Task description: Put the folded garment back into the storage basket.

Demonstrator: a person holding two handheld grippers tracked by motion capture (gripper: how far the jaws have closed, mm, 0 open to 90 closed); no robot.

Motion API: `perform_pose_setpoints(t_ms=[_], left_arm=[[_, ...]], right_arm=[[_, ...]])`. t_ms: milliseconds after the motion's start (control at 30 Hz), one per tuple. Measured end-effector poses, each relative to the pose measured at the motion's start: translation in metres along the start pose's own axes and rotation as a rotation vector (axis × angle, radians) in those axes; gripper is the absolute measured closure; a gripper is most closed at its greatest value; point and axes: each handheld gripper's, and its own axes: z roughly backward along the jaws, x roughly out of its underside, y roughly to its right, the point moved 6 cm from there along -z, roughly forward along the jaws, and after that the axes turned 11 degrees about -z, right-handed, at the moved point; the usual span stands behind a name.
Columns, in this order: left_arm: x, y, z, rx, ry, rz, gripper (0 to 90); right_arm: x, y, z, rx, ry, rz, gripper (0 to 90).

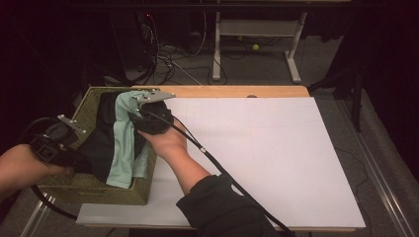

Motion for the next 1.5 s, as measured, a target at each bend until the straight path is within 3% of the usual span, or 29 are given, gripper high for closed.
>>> perform_pose_setpoints(t_ms=[167,367,767,933,1333,1500], left_arm=[[0.003,-0.009,-0.002,-0.008,0.009,0.02,76.1],[0.006,-0.02,-0.017,-0.012,-0.014,0.036,76.1],[0.018,-0.035,-0.024,-0.017,-0.013,0.061,76.1],[0.021,-0.03,-0.02,-0.012,0.009,0.046,76.1],[0.018,-0.003,-0.018,0.019,0.045,0.011,76.0],[0.014,-0.011,-0.023,0.001,0.056,0.036,75.7]], right_arm=[[0.001,0.003,-0.014,-0.008,-0.004,-0.025,63.3],[0.004,0.007,-0.03,0.002,-0.025,-0.018,63.2],[0.014,0.003,-0.06,-0.007,-0.061,-0.013,63.1],[0.013,0.0,-0.057,-0.003,-0.057,-0.003,63.0],[0.015,-0.008,-0.024,0.011,-0.065,0.037,62.8],[0.016,-0.002,-0.027,0.017,-0.066,0.031,62.6]])
